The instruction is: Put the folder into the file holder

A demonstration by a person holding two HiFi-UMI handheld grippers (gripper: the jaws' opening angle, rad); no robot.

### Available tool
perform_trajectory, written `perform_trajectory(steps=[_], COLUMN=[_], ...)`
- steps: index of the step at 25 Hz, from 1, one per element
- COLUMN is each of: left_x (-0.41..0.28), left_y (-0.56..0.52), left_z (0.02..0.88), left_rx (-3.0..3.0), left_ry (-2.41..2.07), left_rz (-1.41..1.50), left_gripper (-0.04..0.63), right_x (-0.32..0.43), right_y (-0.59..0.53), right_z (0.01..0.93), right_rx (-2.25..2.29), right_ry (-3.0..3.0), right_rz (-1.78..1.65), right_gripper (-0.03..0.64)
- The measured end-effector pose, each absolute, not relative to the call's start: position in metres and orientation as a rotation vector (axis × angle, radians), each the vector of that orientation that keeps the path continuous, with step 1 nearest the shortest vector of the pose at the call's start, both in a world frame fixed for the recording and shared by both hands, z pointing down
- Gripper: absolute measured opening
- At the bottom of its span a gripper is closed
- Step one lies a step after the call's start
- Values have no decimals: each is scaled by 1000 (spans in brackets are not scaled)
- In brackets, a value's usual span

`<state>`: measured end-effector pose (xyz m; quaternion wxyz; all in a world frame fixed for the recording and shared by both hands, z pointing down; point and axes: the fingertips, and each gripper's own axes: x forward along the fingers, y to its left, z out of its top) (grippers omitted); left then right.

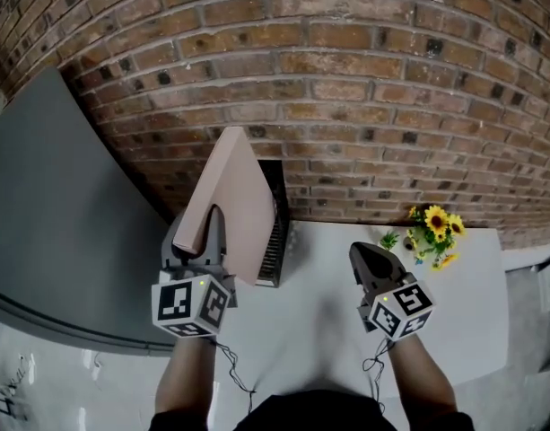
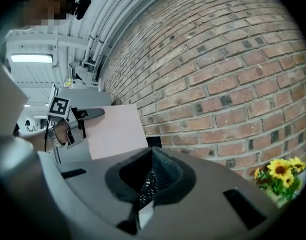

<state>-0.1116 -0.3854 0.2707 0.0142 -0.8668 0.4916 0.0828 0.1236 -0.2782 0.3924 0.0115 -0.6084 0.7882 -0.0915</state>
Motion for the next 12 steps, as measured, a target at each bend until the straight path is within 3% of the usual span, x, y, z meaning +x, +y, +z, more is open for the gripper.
perform_trajectory(steps=[12], left_x=[-97], left_y=[-414], left_z=[296], left_rx=[-2696], left_ry=[1554], left_rz=[275], left_gripper=[170], right_x=[128], right_y=[-273], right_z=[398], right_rx=[-1982], right_ry=[2413], right_rz=[-305], right_gripper=[3])
